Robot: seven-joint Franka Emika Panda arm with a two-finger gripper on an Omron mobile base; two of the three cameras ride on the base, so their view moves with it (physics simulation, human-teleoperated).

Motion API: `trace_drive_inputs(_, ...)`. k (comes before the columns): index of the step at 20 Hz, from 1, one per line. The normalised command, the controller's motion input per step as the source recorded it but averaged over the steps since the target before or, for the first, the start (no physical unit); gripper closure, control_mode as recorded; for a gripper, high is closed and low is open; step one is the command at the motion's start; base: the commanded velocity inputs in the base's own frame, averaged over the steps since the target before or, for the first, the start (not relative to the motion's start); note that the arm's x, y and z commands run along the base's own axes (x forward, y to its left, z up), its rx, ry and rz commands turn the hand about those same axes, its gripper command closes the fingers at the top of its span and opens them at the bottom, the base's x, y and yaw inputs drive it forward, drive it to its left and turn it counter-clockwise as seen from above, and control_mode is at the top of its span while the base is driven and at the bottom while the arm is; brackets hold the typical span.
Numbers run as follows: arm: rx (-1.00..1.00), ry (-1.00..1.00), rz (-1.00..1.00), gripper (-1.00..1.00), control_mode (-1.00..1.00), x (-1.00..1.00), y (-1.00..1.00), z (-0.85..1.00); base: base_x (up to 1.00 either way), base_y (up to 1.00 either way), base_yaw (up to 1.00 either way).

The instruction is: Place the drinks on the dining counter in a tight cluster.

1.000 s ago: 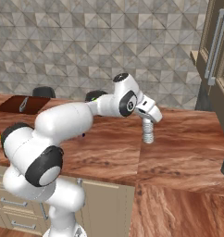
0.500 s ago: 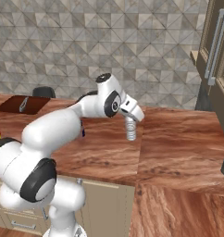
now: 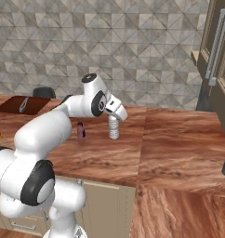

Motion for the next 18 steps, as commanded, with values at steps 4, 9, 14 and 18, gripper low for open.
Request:
trace_drive_inputs(4,0.06,0.0,0.08,1.0,-1.0,0.04,0.65,-0.03,0.0,0.0,0.0)
trace_drive_inputs(9,0.07,0.01,0.05,1.0,-1.0,0.04,0.6,-0.1,0.0,0.0,0.0)
trace_drive_inputs(14,0.01,0.02,0.03,1.0,-1.0,0.11,0.55,-0.23,0.0,0.0,0.0)
trace_drive_inputs(18,0.0,0.04,0.0,1.0,-1.0,0.2,0.37,-0.22,0.0,0.0,0.0)
